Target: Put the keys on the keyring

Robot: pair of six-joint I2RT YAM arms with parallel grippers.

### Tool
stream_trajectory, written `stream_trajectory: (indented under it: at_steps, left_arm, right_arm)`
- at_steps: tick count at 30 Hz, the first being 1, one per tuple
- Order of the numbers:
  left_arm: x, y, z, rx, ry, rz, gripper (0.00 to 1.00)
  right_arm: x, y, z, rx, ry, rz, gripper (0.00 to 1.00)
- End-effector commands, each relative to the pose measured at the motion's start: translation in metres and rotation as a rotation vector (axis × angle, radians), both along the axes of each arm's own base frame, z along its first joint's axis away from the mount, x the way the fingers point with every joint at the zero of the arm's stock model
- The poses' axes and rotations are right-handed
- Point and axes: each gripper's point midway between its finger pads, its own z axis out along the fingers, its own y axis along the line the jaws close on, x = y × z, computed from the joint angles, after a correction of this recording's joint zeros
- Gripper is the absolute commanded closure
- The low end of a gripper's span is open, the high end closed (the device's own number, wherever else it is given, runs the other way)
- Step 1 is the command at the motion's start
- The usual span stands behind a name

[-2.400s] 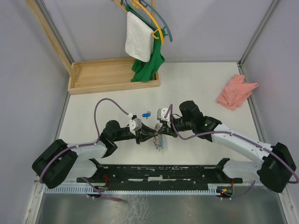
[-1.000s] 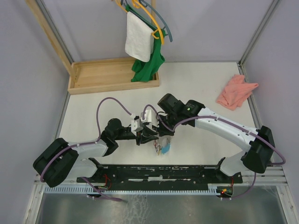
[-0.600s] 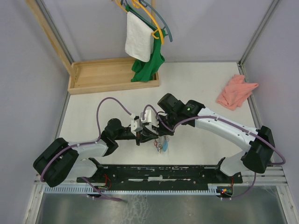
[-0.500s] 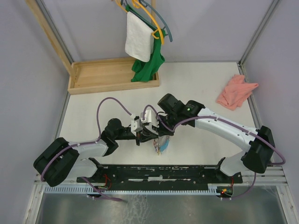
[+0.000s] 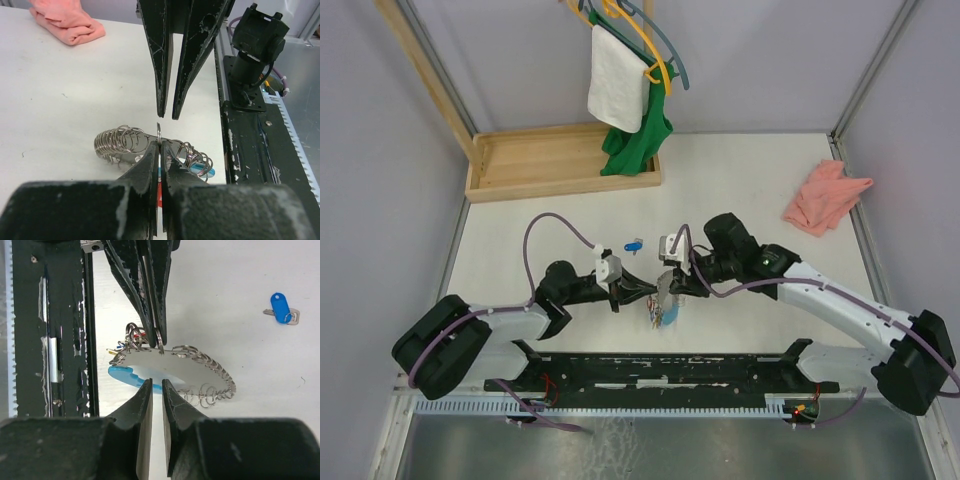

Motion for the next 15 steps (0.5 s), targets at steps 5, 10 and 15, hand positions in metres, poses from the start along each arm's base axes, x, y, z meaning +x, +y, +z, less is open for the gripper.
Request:
stream_trajectory:
  at_steps: [5,10,15]
  left_arm:
    - [0.004,0.002,0.04,-0.15,-0.078,0.039,0.97]
    - [0.003,0.0,0.041,-0.158,-0.073,0.029,0.97]
    - [0.002,0.0,0.04,-0.157,-0.07,0.023,0.97]
  right_arm:
    - [0.01,0.018,0.031,0.302,-0.08,-0.02,0.8]
    - [0.014,0.019,0.026,0.306,-0.082,-0.031,0.81]
    - [0.019,0.02,0.03,0.337,-0.104,-0.055,0.82]
